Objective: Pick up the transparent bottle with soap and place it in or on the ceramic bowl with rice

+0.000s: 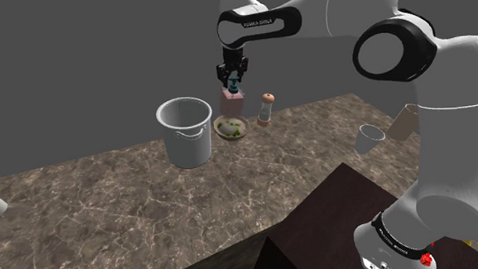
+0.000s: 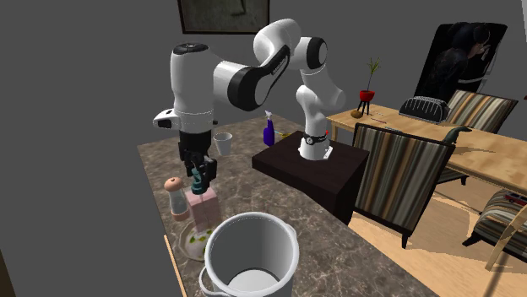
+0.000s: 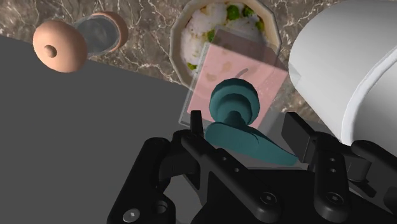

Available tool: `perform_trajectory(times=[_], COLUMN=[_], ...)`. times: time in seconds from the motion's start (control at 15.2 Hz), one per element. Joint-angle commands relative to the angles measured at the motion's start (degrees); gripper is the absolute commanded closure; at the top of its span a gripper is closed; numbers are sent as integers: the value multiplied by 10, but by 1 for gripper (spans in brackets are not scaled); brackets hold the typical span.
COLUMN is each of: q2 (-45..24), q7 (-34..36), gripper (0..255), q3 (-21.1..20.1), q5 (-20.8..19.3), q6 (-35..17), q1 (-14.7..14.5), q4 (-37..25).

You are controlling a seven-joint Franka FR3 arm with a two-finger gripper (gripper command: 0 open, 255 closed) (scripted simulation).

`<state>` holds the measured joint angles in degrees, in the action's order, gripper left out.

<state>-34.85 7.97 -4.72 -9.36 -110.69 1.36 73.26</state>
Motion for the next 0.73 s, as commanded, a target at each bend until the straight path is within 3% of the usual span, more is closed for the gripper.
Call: perform_trajectory(times=[0.0,0.66], q2=[-4,-18], q7=[2,8], gripper=[255,255], q3=[0,2], q5=[-1,-4], q6=[-13,-57], q1=[0,0], q4=[9,39])
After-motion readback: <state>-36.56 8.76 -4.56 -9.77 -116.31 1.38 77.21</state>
